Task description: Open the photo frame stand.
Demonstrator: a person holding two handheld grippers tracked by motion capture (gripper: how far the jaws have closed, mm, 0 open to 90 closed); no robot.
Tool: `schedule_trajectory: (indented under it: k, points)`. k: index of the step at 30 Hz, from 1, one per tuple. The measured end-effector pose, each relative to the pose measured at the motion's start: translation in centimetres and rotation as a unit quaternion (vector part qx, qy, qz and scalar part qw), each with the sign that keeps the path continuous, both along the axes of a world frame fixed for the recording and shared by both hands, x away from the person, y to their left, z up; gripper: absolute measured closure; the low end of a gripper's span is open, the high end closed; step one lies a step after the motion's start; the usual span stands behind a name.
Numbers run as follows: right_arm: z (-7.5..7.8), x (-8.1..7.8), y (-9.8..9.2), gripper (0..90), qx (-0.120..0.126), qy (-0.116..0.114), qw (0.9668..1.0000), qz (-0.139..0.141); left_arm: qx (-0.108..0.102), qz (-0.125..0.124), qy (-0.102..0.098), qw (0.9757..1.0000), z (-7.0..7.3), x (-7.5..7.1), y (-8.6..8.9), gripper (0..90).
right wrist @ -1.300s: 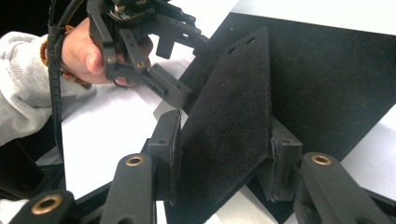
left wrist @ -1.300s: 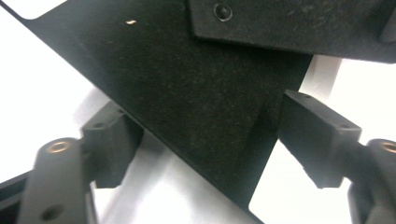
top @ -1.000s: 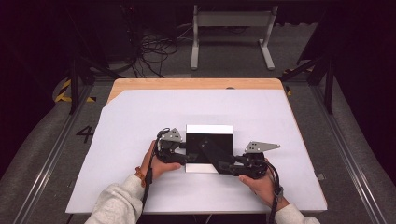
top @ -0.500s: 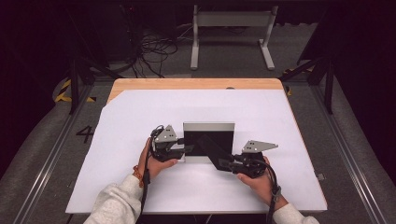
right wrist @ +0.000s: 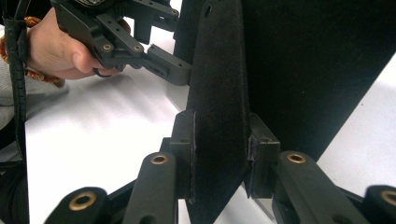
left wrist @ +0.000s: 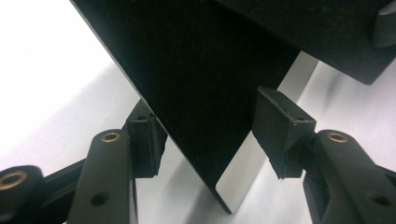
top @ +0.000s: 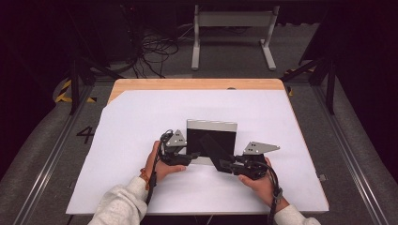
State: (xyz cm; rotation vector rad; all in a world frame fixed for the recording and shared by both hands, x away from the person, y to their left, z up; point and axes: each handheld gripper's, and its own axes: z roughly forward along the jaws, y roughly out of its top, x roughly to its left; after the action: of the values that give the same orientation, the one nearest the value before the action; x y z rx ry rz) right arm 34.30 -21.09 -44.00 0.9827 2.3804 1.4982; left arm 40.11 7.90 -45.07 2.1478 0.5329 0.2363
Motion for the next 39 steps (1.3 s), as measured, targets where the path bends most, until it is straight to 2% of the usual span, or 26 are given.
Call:
schedule_trajectory:
  k: [4,17,20,22,26,39]
  points:
    - [0.00,-0.12,0.07,69.7,-0.006,-0.005,1.0000,0.000,0.000,0.002,0.002,1.0000,0.06,-0.02,0.05,48.5]
    - [0.06,-0.18,0.43,72.2,-0.025,-0.016,0.9995,-0.015,0.016,0.028,-0.037,0.9988,0.47,-0.42,-0.01,54.4]
    - [0.07,-0.14,0.47,73.5,-0.028,-0.018,0.9993,-0.019,0.022,0.034,-0.050,0.9979,0.63,-0.46,0.07,58.5]
    - [0.00,-0.04,0.51,73.6,-0.030,-0.019,0.9991,-0.025,0.018,0.033,-0.050,0.9981,0.61,-0.37,0.26,61.3]
    - [-0.02,0.07,0.43,73.8,-0.028,-0.017,0.9991,-0.025,0.019,0.033,-0.053,0.9978,0.61,-0.43,0.23,61.4]
    - [-0.16,-0.14,0.23,75.1,-0.044,-0.018,0.9986,-0.023,0.012,0.012,-0.056,0.9983,0.55,-0.77,0.79,67.8]
